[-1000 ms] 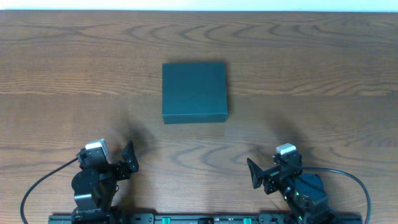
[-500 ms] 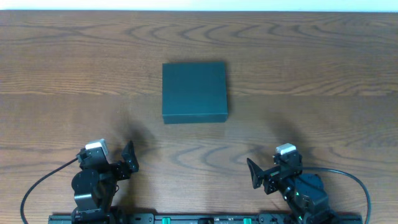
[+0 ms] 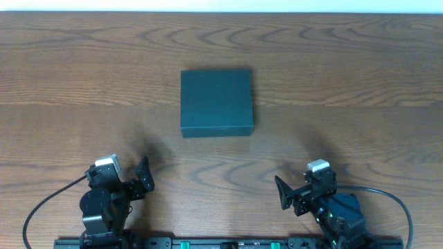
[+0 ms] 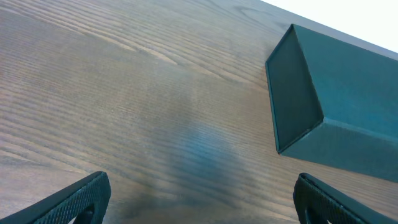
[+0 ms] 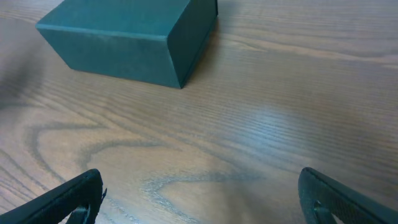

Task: Pack container

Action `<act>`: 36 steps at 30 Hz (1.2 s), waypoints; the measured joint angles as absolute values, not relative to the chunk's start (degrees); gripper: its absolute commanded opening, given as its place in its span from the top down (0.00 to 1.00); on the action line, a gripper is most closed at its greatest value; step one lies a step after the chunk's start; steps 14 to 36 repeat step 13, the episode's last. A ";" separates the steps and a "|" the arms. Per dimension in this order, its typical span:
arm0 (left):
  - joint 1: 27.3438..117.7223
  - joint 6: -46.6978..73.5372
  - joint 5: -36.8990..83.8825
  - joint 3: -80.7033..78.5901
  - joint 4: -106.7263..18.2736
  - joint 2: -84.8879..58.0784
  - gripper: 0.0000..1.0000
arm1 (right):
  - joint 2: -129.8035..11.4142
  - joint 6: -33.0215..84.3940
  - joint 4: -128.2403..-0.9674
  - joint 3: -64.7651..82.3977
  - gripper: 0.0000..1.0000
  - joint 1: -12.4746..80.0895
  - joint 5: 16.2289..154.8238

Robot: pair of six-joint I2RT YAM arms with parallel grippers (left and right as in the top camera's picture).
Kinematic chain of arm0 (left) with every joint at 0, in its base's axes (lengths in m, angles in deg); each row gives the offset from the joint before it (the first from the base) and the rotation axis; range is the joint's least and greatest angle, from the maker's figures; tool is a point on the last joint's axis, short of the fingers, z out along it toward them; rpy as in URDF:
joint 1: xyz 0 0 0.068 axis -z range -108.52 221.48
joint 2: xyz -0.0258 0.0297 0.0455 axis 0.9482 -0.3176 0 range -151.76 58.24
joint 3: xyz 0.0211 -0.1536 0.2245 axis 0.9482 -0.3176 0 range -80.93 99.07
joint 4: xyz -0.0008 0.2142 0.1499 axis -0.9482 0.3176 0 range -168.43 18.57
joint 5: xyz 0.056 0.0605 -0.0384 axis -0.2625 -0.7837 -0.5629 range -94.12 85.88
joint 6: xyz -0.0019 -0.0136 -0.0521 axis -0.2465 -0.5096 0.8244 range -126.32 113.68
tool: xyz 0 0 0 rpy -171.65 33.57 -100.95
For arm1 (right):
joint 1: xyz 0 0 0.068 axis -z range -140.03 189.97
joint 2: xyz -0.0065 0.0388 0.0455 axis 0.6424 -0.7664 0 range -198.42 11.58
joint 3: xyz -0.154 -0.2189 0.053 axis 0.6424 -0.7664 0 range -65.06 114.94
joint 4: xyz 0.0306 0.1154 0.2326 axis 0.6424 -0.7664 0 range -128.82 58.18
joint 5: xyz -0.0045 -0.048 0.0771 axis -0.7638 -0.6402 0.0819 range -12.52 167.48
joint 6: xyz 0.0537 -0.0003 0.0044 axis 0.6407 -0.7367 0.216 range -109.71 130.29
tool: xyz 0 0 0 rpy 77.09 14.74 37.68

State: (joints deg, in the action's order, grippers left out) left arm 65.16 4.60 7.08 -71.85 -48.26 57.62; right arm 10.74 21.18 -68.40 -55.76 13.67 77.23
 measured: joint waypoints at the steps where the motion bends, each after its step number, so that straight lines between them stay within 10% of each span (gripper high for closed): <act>1: 65.16 4.60 7.08 -71.85 -48.26 57.62 0.05 | 10.74 21.18 -68.40 -55.76 0.01 13.67 77.23; 36: 65.16 4.60 7.08 -71.85 -48.26 57.62 0.05 | 10.74 21.18 -68.40 -55.76 0.01 13.67 77.23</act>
